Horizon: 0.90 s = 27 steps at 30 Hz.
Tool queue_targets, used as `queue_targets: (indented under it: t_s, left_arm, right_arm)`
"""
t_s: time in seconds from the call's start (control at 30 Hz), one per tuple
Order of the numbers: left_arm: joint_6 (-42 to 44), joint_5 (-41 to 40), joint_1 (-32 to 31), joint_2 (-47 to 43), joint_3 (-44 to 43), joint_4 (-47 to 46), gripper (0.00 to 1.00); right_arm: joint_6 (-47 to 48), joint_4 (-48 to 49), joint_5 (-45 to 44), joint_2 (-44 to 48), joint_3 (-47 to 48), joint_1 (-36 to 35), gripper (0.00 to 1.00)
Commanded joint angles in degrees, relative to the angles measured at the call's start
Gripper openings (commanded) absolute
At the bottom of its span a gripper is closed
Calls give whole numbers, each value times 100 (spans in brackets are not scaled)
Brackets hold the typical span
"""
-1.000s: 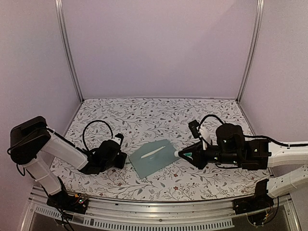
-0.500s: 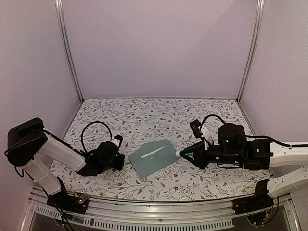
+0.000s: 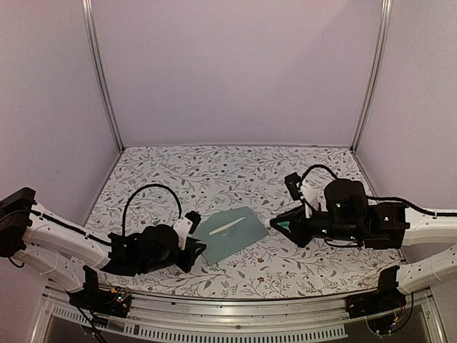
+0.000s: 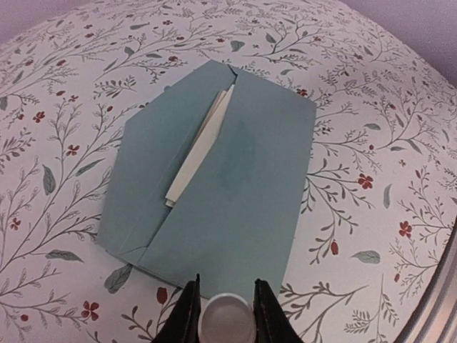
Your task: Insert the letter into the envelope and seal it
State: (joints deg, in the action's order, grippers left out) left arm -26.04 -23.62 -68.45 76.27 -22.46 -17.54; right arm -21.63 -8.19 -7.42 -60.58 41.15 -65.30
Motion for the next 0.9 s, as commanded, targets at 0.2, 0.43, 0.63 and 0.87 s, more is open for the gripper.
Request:
queue_targets:
  t_s: [0.2, 0.43, 0.63, 0.87]
  left_arm:
    - [983, 1224, -433, 1977, -1509, -927, 12]
    - [1475, 1666, -489, 3241, -2592, -880, 12]
    - [1648, 1662, -498, 3661, -2803, -794, 15]
    - [1848, 1584, -535, 3798, -2794, -622, 23]
  right_arm:
    - [-176, -844, -909, 729, 155, -46, 0]
    - [-329, -1244, -1038, 1106, 60, -44, 0]
    - [-397, -1289, -937, 1315, -27, -44, 0]
    - [-413, -1267, -812, 1054, 33, -44, 0]
